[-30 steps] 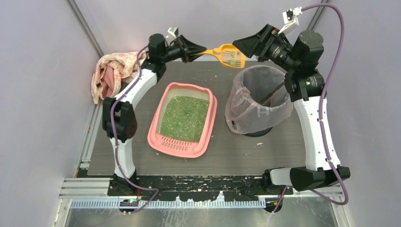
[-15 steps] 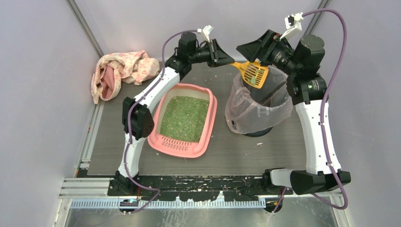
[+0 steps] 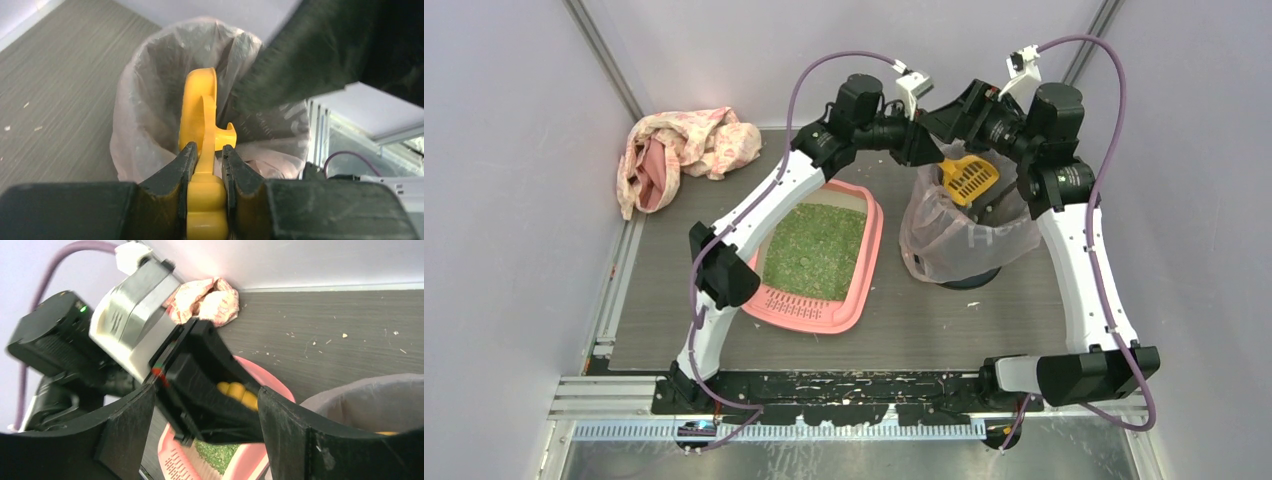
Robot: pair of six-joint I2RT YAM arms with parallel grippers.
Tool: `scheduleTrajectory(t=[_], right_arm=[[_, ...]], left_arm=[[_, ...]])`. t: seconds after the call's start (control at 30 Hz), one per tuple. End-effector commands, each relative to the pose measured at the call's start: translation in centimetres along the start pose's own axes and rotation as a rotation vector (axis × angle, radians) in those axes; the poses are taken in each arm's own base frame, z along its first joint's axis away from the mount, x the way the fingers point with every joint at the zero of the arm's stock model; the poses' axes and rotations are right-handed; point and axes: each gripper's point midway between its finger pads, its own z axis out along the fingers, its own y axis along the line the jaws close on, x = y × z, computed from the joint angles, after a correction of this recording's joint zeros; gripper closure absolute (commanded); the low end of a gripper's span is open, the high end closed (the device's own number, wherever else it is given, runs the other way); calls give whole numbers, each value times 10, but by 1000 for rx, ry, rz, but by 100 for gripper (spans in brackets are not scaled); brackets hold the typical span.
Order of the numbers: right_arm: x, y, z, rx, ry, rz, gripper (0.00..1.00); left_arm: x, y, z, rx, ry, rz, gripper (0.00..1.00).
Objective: Clean the litter box
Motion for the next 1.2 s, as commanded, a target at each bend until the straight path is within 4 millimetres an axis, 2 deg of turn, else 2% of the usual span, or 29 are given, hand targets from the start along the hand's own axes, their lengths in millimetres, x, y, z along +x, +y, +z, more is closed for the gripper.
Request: scheduleTrajectory(t=[0.0,0.2,0.4,0.47,0.6,0.77,0.87,0.93,1.03,1.1,1.17], right_arm=[[-6,-5,4,4,-35,-23,21],[-16,3,7,-28,-56,-12,21],[-15,4,5,-28,-60,-13,21],[-17,6,1,-26,-70,-22,21],[-34,14,-14,-20,-144,-46,21],[-64,43,-34,-76,-252,-81,21],[-68,48,-35,-90,-256,-84,21],[-64,35,-31,-40,-248,-74,21],[-60,-5,-27,135,-252,-28,22],[-68,-37,-35,280,-307,5,23],[-77,-62,-46,380,-347,21,23]], left_arm=[[-19,-20,-34,-73,-7,228,100],[-46,-30,-38,-7,-111,111,100],[-109,-38,-56,148,-329,-119,100],[-126,-31,-65,164,-374,-188,100],[-136,-4,-81,112,-404,-309,100],[-130,38,-115,48,-419,-431,100],[-117,56,-141,-22,-414,-462,100],[-98,65,-158,-103,-369,-474,100],[-59,73,-181,-263,-269,-452,100],[-30,74,-194,-350,-207,-450,100],[-10,71,-207,-410,-173,-456,100]])
